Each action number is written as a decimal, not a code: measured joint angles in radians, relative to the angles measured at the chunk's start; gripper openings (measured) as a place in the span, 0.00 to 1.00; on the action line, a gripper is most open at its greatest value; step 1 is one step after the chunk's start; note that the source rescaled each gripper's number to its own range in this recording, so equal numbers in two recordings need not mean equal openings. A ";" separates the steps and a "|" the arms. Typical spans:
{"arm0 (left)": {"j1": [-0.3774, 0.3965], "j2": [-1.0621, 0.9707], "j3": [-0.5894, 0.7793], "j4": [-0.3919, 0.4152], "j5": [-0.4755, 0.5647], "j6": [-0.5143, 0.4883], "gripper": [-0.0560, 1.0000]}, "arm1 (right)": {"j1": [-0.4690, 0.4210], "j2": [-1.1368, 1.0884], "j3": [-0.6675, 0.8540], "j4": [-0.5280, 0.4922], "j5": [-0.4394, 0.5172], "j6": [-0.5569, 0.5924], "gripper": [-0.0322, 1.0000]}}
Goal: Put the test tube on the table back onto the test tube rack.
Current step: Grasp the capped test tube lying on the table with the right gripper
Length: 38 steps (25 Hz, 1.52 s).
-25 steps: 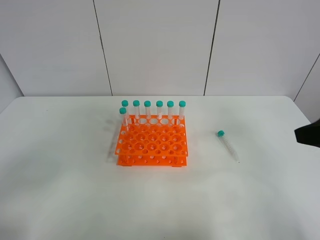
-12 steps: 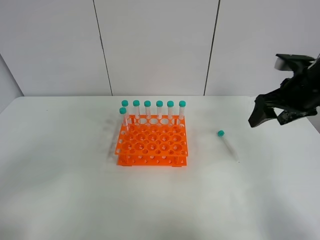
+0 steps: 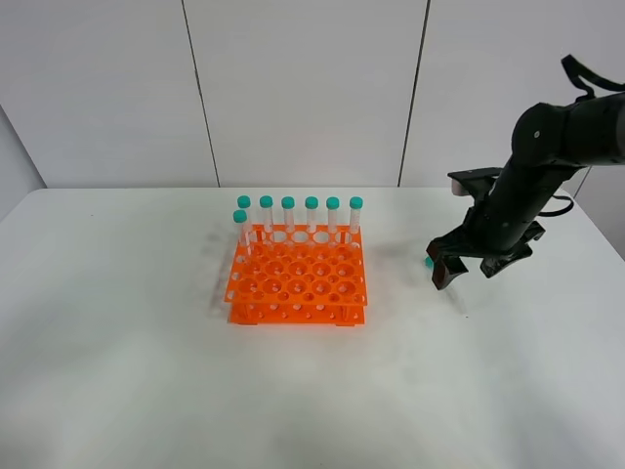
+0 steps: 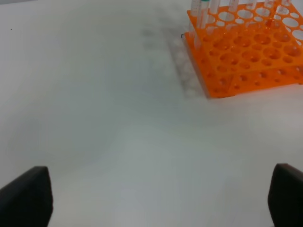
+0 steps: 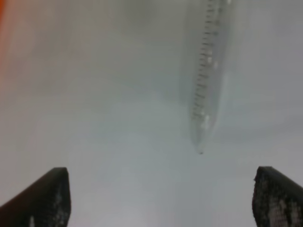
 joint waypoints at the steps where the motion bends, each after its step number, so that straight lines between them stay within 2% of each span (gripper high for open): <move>1: 0.000 0.000 0.000 0.000 0.000 0.000 1.00 | 0.001 0.008 0.000 -0.035 -0.008 0.030 0.91; 5: 0.000 0.000 0.000 0.000 0.000 0.000 1.00 | 0.001 0.025 -0.001 -0.111 -0.022 0.111 0.91; 28: 0.000 0.000 0.000 0.000 0.000 0.000 1.00 | 0.001 0.163 -0.010 -0.103 -0.106 0.123 0.91; 32: 0.000 0.000 0.000 0.000 0.000 0.000 1.00 | 0.001 0.163 -0.010 -0.101 -0.114 0.123 0.81; 38: 0.000 0.000 0.000 0.000 0.000 0.000 1.00 | 0.001 0.163 -0.010 -0.096 -0.116 0.123 0.78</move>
